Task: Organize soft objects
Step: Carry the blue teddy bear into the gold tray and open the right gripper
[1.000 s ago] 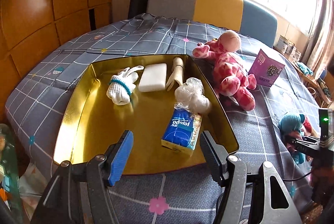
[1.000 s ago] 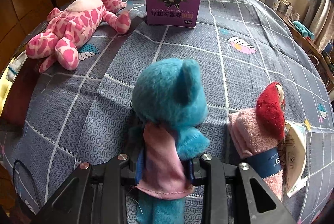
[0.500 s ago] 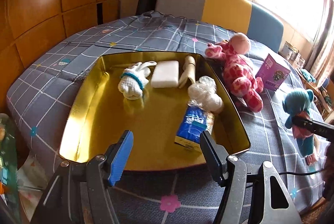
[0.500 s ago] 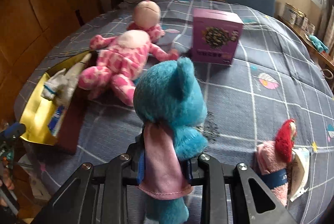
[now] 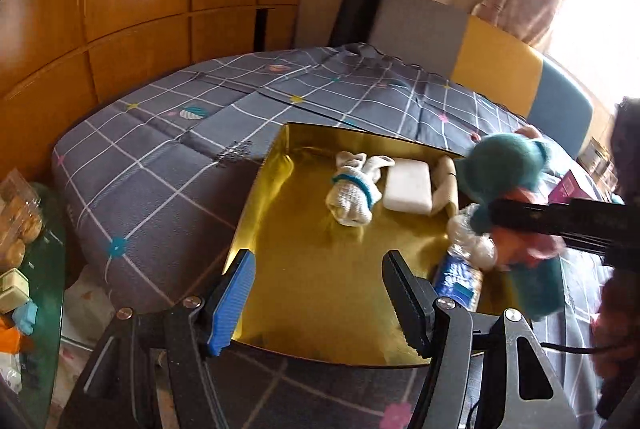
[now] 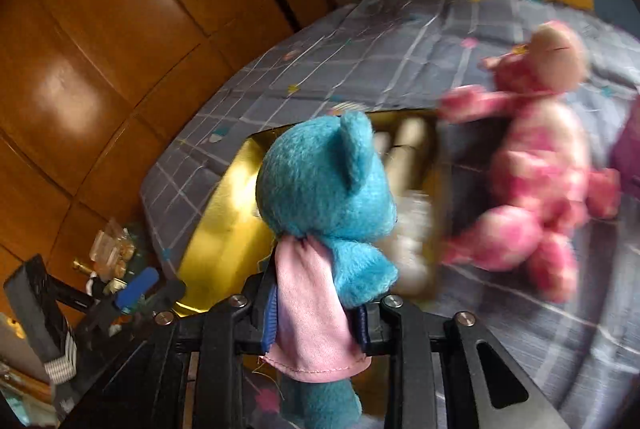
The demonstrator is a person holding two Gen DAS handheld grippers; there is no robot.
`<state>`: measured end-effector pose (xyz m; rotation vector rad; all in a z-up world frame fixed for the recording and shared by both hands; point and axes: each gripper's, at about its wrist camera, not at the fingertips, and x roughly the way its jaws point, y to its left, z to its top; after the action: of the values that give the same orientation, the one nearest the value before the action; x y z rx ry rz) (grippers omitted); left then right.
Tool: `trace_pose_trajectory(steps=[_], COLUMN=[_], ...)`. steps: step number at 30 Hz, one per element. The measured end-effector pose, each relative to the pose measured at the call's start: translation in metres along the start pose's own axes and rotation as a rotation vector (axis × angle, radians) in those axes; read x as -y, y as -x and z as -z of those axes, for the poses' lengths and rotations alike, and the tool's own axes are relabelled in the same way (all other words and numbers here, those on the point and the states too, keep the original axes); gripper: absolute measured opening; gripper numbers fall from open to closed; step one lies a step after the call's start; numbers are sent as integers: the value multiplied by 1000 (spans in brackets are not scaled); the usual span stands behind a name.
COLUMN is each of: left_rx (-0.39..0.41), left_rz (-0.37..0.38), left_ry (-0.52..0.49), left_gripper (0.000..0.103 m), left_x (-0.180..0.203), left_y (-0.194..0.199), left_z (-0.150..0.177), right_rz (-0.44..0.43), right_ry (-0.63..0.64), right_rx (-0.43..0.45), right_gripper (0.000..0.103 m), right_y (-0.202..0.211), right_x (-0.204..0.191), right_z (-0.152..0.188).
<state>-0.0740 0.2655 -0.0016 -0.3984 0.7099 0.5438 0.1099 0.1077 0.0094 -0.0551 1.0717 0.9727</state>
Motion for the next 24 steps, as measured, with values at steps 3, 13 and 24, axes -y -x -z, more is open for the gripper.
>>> trace_pose_trajectory(steps=[3, 13, 24], left_rx=[-10, -34, -16], left_rz=[-5, -13, 4], left_ry=[18, 25, -15], left_gripper=[66, 66, 67], left_x=[-6, -9, 8], left_y=[-4, -11, -2], left_z=[-1, 2, 5], right_rz=[-27, 21, 43], right_ry=[-24, -87, -43], right_rx=[-63, -189, -58], right_gripper=[34, 45, 46], right_y=[-37, -103, -55], right_x=[-14, -12, -11], right_z=[-10, -2, 7])
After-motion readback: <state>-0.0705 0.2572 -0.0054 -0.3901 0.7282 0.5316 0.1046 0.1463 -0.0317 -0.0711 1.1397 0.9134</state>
